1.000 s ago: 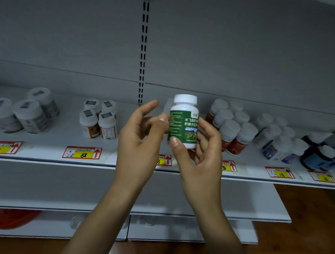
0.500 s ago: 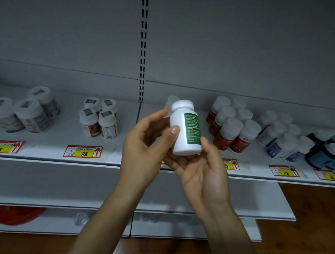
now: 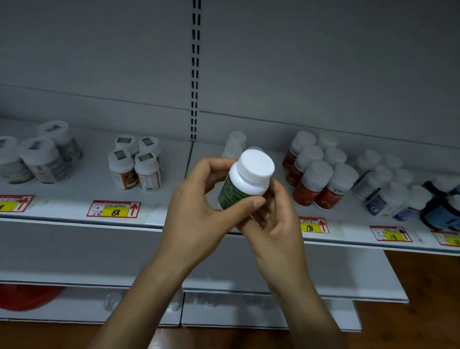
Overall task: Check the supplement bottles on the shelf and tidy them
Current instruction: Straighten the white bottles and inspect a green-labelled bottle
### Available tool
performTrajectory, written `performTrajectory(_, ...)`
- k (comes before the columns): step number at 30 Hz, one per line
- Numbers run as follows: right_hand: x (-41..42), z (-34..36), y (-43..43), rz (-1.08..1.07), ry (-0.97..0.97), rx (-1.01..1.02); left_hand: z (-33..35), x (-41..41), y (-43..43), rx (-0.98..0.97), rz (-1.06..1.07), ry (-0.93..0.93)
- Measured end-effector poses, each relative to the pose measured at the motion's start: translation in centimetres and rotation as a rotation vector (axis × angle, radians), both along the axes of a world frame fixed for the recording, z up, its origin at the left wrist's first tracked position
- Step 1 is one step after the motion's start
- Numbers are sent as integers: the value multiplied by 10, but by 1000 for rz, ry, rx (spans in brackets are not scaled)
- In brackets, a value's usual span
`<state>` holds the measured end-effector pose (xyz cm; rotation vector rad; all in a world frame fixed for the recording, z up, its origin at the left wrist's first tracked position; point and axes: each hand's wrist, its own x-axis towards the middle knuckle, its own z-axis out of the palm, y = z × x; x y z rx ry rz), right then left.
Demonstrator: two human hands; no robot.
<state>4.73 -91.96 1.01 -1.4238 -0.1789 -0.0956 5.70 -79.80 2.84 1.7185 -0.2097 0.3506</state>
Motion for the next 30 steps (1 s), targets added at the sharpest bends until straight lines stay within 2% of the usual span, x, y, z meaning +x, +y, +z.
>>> performTrajectory(5, 3, 0, -2, -103, -108, -98, 3, -3, 1, 5, -97, -57)
performTrajectory(10, 2, 6, 0, -138, -150, -161, -1, -1, -4, 90, -30, -241)
performTrajectory(12, -1, 7, 0, -148, -146, -225, 1, 1, -4, -43, -13, -159)
performTrajectory(15, -5, 9, 0, -135, -145, -308, 8, 5, 0, -428, -1, 176)
performTrajectory(17, -6, 9, 1, -150, -164, -324, 8, 10, 2, -571, -28, 332)
performTrajectory(21, -7, 6, 8, -211, -180, -369, 2, 13, 2, -689, -42, 437)
performTrajectory(27, -4, 2, 9, -320, -331, -658, -5, 12, 1, -707, -28, 522)
performTrajectory(28, -4, 2, 8, -320, -286, -624, -7, 11, 1, -695, -11, 489)
performTrajectory(30, -1, 10, 7, -281, -44, -329, -9, 10, 2, -715, 29, 413)
